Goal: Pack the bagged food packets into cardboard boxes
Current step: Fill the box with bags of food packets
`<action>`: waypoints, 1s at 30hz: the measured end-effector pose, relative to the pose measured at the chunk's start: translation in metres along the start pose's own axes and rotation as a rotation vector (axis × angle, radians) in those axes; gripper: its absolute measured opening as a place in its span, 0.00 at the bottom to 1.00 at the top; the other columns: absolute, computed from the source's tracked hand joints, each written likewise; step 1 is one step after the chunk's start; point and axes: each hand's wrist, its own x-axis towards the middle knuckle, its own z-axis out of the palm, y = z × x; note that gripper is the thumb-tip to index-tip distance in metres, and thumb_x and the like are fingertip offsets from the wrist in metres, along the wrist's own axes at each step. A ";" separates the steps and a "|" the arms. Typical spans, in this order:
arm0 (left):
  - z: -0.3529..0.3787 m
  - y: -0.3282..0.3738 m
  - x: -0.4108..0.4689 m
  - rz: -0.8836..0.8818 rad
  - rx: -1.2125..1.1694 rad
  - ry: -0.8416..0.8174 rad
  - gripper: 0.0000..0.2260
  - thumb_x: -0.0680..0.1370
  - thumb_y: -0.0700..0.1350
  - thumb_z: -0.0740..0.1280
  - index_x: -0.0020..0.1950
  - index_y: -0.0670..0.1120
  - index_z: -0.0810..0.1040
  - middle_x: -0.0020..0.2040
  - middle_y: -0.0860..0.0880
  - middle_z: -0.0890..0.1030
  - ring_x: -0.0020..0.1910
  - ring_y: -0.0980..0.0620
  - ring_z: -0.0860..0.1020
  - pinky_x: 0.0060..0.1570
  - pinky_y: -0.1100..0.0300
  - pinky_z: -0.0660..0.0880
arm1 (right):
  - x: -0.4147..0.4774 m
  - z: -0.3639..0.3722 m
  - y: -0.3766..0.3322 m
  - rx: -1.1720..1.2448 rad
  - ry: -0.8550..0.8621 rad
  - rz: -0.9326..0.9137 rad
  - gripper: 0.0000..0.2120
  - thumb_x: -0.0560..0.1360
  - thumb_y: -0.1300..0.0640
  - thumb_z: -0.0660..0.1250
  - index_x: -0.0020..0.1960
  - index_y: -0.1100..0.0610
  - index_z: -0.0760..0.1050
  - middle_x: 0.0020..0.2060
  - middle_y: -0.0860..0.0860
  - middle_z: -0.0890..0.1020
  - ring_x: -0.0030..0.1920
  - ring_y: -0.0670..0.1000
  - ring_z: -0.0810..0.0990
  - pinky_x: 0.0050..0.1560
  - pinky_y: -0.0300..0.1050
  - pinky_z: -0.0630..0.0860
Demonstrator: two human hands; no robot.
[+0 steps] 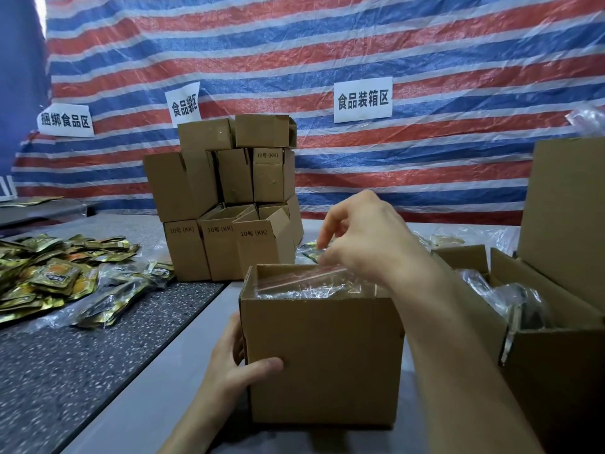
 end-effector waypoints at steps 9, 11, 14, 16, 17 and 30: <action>0.000 -0.004 0.001 0.009 0.001 -0.008 0.34 0.55 0.53 0.81 0.60 0.50 0.80 0.54 0.41 0.85 0.54 0.42 0.84 0.49 0.50 0.81 | 0.008 0.028 0.011 -0.284 -0.646 0.198 0.30 0.83 0.35 0.48 0.72 0.51 0.74 0.69 0.50 0.76 0.69 0.53 0.74 0.70 0.53 0.69; 0.000 -0.003 0.001 0.016 0.012 -0.016 0.35 0.55 0.53 0.81 0.60 0.47 0.79 0.54 0.42 0.85 0.54 0.43 0.84 0.47 0.53 0.81 | 0.011 0.030 0.015 -0.254 -0.703 0.251 0.34 0.82 0.32 0.44 0.75 0.50 0.70 0.75 0.51 0.70 0.75 0.54 0.68 0.76 0.55 0.61; 0.000 -0.002 0.000 0.028 0.028 -0.021 0.36 0.55 0.52 0.80 0.62 0.44 0.77 0.54 0.42 0.85 0.53 0.44 0.84 0.47 0.54 0.81 | 0.012 0.031 0.018 -0.156 -0.748 0.322 0.35 0.80 0.31 0.44 0.77 0.49 0.67 0.77 0.52 0.66 0.77 0.54 0.63 0.78 0.55 0.56; 0.000 -0.003 0.000 0.035 0.031 -0.023 0.37 0.55 0.51 0.80 0.62 0.43 0.77 0.53 0.42 0.85 0.53 0.45 0.84 0.47 0.55 0.81 | 0.014 0.032 0.020 -0.171 -0.754 0.305 0.32 0.82 0.33 0.46 0.78 0.49 0.65 0.78 0.52 0.64 0.78 0.54 0.62 0.77 0.54 0.56; 0.000 -0.003 0.001 0.038 0.029 -0.026 0.37 0.55 0.51 0.80 0.62 0.43 0.77 0.53 0.43 0.85 0.52 0.45 0.84 0.47 0.55 0.81 | 0.014 0.032 0.020 -0.185 -0.755 0.288 0.31 0.82 0.34 0.47 0.78 0.50 0.65 0.78 0.52 0.64 0.78 0.54 0.62 0.76 0.53 0.56; -0.005 -0.015 0.002 0.048 0.063 -0.043 0.39 0.56 0.53 0.79 0.66 0.48 0.76 0.56 0.46 0.86 0.54 0.47 0.85 0.46 0.59 0.82 | 0.005 0.052 0.014 -0.112 -0.786 0.239 0.36 0.79 0.29 0.45 0.78 0.48 0.65 0.78 0.51 0.66 0.78 0.56 0.63 0.75 0.58 0.57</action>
